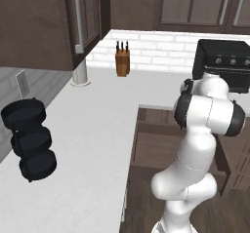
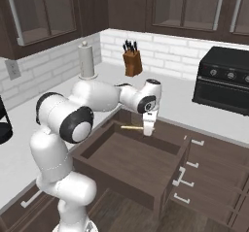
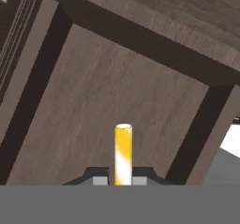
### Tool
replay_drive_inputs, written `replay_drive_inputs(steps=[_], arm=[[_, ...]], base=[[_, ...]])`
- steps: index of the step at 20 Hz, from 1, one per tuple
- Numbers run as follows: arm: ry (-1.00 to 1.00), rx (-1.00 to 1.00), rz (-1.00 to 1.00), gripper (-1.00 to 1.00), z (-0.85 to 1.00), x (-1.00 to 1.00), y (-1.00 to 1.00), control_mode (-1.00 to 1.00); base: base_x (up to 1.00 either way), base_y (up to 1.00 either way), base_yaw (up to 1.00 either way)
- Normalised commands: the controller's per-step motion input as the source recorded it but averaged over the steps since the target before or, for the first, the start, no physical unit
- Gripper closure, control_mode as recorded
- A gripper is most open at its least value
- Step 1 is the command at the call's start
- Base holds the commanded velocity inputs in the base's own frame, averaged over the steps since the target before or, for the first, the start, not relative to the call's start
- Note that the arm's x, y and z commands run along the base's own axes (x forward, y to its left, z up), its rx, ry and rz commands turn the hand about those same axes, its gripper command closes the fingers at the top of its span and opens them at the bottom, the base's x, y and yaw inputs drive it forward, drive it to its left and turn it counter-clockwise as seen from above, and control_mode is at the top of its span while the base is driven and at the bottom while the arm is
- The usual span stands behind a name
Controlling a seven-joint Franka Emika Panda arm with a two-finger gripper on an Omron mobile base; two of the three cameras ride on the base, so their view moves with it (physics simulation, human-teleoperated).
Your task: Take a straw from the drawer in front and place it inside the glass cup on the dining counter.
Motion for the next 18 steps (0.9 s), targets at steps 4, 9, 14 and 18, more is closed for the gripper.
replay_drive_inputs(steps=[4,9,14,18], arm=[[-0.15,-0.09,0.36,1.0,1.0,-0.31,0.41,-1.0],[-0.24,-0.13,0.39,1.0,1.0,-0.42,0.45,-1.0],[-0.24,-0.13,0.44,1.0,1.0,-0.56,0.46,-1.0],[-0.18,-0.1,0.49,1.0,1.0,-0.57,0.46,-1.0]], base=[[0.0,0.0,0.0],[0.0,0.0,0.0],[0.0,0.0,0.0],[0.0,0.0,0.0]])
